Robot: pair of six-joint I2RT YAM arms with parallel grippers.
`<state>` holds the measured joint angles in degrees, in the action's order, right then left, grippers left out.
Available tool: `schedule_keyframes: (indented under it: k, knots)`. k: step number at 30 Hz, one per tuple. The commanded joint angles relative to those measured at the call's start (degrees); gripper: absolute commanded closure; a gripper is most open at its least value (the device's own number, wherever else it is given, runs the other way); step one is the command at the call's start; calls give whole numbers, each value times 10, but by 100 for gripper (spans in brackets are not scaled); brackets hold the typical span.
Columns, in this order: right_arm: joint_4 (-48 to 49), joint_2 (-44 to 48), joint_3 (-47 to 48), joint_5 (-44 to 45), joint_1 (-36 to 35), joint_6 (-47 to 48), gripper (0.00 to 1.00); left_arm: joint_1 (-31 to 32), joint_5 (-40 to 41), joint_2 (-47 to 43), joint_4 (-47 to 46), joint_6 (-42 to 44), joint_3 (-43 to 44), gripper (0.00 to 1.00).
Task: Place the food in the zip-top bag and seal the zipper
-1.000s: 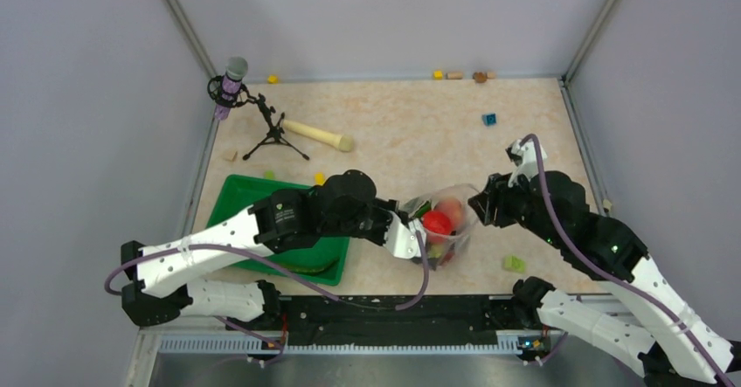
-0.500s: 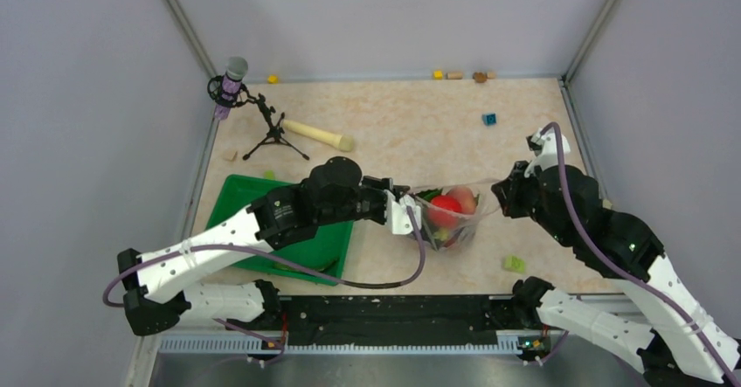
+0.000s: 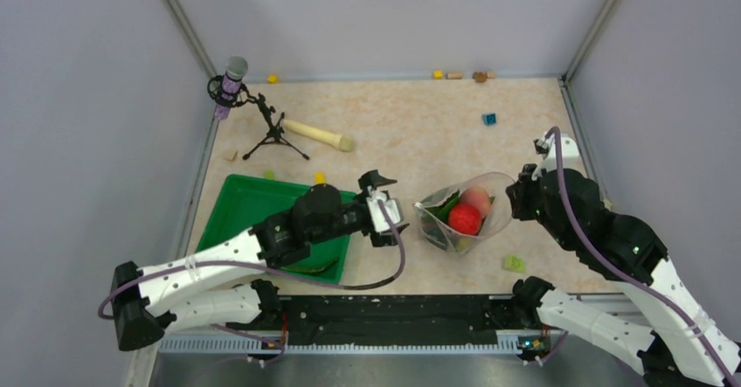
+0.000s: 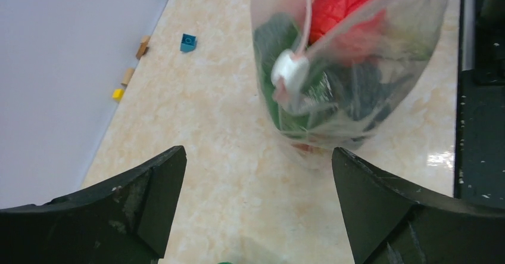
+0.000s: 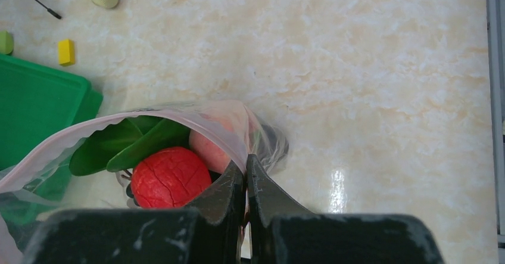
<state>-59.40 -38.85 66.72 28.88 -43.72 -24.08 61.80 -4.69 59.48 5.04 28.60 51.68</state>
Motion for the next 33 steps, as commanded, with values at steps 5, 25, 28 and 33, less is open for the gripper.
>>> schedule_keyframes:
  k: [5,25,28,33]
  knots:
    - [5,-15,-17,3,5,-4,100,-7,-22,-133,-336,-207,-216,3]
    - [7,-1,-18,8,5,-4,100,-114,-313,24,-587,-338,-227,9]
    - [7,-4,-19,8,5,-4,100,-117,-369,39,-578,-335,-211,14]
    - [7,-9,-18,10,5,-6,100,-117,-367,81,-553,-320,-176,24]
